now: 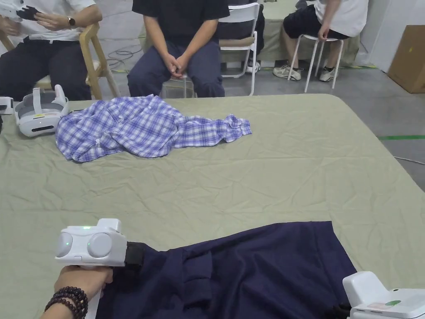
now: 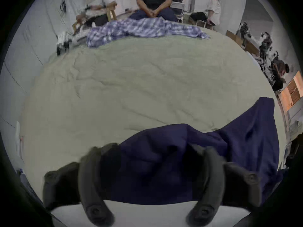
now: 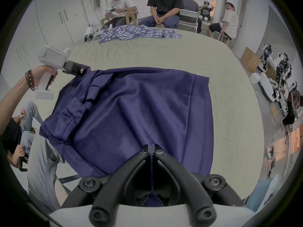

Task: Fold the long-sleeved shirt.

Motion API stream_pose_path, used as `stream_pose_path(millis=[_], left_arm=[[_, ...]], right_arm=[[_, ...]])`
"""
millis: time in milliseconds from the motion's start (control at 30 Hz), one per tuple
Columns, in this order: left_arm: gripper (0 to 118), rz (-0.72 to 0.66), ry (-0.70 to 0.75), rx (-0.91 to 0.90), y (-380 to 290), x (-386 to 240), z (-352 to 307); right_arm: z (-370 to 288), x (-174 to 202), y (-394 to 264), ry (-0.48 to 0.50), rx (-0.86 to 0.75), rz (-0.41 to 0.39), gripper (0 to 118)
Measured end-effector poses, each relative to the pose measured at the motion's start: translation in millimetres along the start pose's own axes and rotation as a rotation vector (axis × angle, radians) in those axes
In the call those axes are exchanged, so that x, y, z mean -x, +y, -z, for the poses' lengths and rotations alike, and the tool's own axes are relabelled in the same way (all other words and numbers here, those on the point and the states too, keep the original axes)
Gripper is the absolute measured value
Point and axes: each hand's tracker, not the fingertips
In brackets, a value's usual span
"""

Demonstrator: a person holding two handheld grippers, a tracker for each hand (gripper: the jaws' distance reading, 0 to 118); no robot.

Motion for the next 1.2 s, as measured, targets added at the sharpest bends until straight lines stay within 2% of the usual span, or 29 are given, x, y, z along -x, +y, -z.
stream_pose_path(millis=[67,100,133,167,233,300,333,433,467,500,600,700,733,800,833,867,900,1000,1133,1200], left_arm=[[44,0.007,0.009,0.005,0.9,-3.4,13.8],[20,0.008,0.008,-0.011,-0.3,-4.1,14.7],[10,0.007,-0.005,-0.024,0.3,-5.9,12.9],[10,0.001,-0.030,-0.023,4.1,-7.2,10.1],[10,0.030,0.008,-0.001,7.1,-14.4,4.0],[10,0.072,0.038,-0.052,7.3,-15.0,-7.4],[10,0.069,0.029,-0.057,7.1,-14.4,-11.6],[10,0.049,-0.013,-0.052,4.9,-10.0,-22.1],[10,0.047,-0.018,-0.059,4.8,-9.1,-25.1],[10,0.048,-0.020,-0.063,5.5,-8.6,-28.0],[10,0.048,-0.031,-0.058,7.2,-9.7,-31.8],[10,0.066,-0.028,-0.049,10.1,-13.8,-30.5],[10,0.066,-0.025,-0.046,10.7,-14.2,-28.5],[10,0.065,-0.020,-0.041,11.4,-14.1,-22.7],[10,0.060,-0.016,-0.039,11.1,-13.9,-20.6],[10,0.058,-0.017,-0.034,11.3,-13.5,-19.3],[10,0.054,-0.025,-0.035,11.2,-13.1,-20.6],[10,0.062,-0.038,-0.074,9.5,-11.5,-38.3],[10,0.045,-0.119,-0.188,-5.6,-5.2,-98.3],[10,0.045,-0.145,-0.251,-23.6,-2.0,-134.9]], right_arm=[[4.0,-3.7,1.2,0.000,0.009,0.010,0],[6.2,-6.0,2.5,0.001,0.012,0.015,0],[9.4,-10.1,6.1,0.003,0.013,0.023,0],[13.1,-15.7,12.5,0.006,0.012,0.032,0],[20.9,-29.4,33.4,0.003,0.001,0.045,1],[35.4,-49.1,66.8,-0.044,-0.023,0.068,4],[45.2,-60.2,85.1,-0.070,-0.027,0.081,21],[87.5,-95.8,139.0,-0.140,0.001,0.124,53],[101.9,-103.9,151.5,-0.165,0.019,0.117,81],[116.5,-112.6,163.9,-0.187,0.030,0.118,96],[156.8,-131.8,184.6,-0.209,0.133,0.196,79],[190.5,-140.2,187.8,-0.160,0.198,0.231,77],[197.3,-138.3,185.0,-0.166,0.222,0.249,66],[198.5,-133.8,182.9,-0.180,0.206,0.248,58],[189.3,-131.3,184.3,-0.176,0.204,0.246,41],[180.9,-129.0,186.2,-0.136,0.178,0.238,10],[171.4,-126.7,185.4,-0.088,0.149,0.243,8],[139.4,-126.9,181.1,-0.108,0.086,0.206,8],[73.2,-120.5,161.4,-0.049,-0.067,0.216,8],[34.8,-109.0,141.6,-0.040,-0.140,0.186,8]])
